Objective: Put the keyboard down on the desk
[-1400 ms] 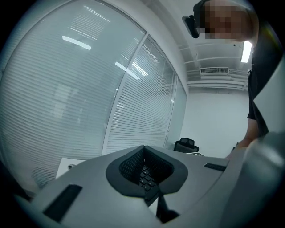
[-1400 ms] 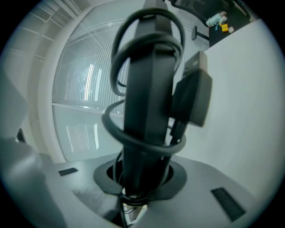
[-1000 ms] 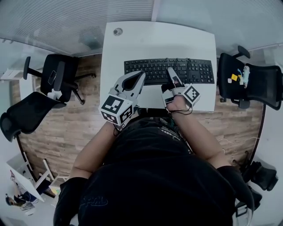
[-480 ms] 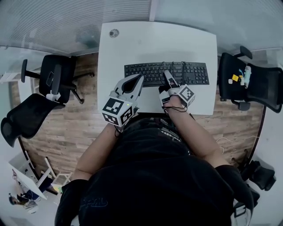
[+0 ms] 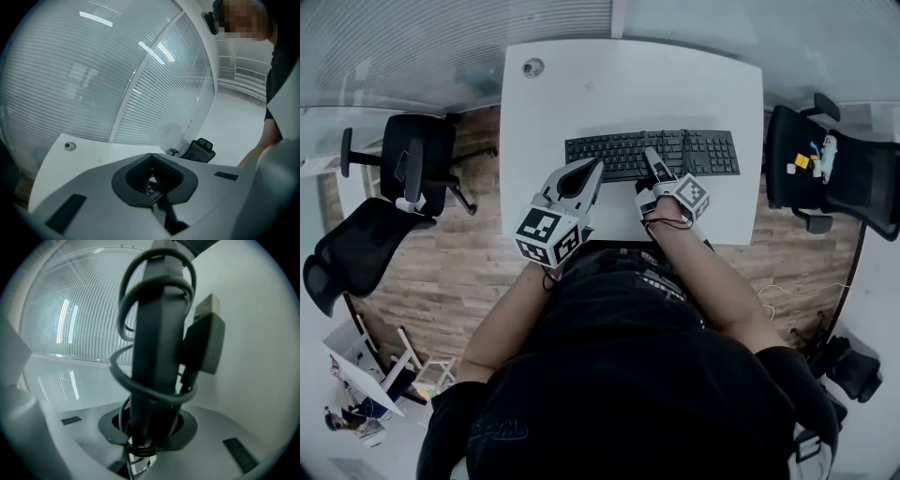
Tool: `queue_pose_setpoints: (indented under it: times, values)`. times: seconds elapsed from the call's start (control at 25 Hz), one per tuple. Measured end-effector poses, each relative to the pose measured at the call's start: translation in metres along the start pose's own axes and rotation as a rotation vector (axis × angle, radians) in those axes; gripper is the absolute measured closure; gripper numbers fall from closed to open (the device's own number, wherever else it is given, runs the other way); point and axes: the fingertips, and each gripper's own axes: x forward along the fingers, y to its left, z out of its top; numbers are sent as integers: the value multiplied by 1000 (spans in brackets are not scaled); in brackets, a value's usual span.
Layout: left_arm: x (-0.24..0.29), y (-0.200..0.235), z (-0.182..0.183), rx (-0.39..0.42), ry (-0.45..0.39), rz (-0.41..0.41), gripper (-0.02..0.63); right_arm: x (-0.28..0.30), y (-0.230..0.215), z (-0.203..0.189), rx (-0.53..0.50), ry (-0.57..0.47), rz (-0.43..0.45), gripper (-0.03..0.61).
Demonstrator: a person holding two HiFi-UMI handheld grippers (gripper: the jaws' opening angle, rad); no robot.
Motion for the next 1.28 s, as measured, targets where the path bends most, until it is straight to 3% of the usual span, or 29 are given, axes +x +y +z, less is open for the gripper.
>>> queue_pose_setpoints:
  times: [0.68,1.28]
  values:
    - [22,-12,-10,-10,43,-24,598,10,-27,9,52,-1,-50,475]
    - [25,-21,-20,-23,50,-15,598,14,-19,3,64,45,-44,374]
